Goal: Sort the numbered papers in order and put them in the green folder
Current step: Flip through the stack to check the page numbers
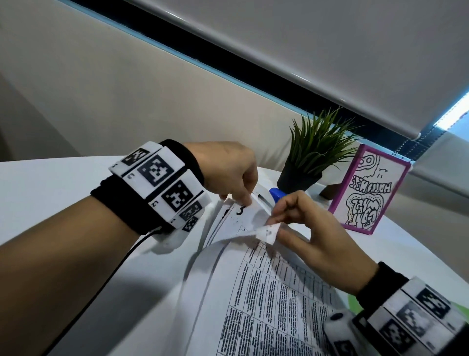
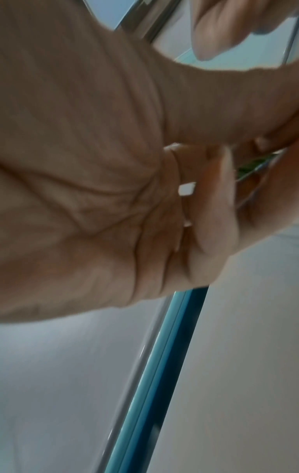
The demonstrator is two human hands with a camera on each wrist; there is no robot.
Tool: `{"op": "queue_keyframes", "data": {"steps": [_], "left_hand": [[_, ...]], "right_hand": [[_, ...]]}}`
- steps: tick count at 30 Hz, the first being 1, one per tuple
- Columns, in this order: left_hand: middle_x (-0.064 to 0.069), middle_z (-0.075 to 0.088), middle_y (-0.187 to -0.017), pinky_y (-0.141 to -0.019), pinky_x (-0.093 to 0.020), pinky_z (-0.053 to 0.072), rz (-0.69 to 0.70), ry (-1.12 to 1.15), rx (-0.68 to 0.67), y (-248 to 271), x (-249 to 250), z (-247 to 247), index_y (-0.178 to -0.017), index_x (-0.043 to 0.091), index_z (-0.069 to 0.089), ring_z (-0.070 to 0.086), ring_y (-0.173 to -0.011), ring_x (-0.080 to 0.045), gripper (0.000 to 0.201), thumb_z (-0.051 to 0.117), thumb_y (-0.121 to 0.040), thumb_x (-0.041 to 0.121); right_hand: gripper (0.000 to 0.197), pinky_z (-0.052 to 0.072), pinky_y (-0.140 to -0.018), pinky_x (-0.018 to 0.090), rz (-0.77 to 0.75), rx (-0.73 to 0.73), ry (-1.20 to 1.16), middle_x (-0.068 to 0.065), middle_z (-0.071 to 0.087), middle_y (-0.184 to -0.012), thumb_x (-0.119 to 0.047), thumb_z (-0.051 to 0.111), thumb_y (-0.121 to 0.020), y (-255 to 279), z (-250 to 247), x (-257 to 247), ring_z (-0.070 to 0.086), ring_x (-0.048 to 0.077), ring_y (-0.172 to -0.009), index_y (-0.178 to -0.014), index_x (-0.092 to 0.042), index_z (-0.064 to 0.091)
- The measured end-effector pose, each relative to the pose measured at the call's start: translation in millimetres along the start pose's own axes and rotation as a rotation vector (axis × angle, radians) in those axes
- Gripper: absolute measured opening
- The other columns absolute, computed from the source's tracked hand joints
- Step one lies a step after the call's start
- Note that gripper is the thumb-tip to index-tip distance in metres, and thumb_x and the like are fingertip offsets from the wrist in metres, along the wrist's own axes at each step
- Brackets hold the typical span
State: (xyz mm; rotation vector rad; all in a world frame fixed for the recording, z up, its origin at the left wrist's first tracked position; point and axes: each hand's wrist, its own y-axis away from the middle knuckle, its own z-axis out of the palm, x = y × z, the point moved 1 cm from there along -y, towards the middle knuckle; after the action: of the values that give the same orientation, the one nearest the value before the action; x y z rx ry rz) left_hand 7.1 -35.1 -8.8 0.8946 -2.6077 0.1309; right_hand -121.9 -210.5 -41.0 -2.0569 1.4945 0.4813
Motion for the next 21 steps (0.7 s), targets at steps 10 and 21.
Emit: {"op": "queue_keyframes", "data": {"steps": [10,21], "left_hand": [[0.016,0.068,-0.094,-0.078,-0.031,0.049,0.089,-0.072,0.115,-5.3,-2.3,2.0,-0.09,0.036,0.073,0.055,-0.076,-0.003,0.018,0.062,-0.087,0.05],[0.007,0.072,-0.081,-0.063,-0.024,0.047,0.075,0.056,0.015,-2.1,-1.6,0.1,-0.087,0.027,0.073,0.066,-0.071,-0.007,0.026,0.07,-0.08,0.052]], "right_hand": [[0.01,0.043,-0.091,0.015,-0.025,0.059,0.248,-0.016,0.058,-0.122,-0.011,0.069,-0.087,-9.4,-6.3,4.1,0.055,0.004,-0.117,-0.079,-0.016,0.068],[0.018,0.051,-0.076,0.018,-0.085,0.133,0.221,-0.013,0.071,-0.085,-0.005,0.08,-0.077,-1.8,-8.6,-2.2,0.068,0.006,-0.084,-0.083,-0.019,0.071]]}}
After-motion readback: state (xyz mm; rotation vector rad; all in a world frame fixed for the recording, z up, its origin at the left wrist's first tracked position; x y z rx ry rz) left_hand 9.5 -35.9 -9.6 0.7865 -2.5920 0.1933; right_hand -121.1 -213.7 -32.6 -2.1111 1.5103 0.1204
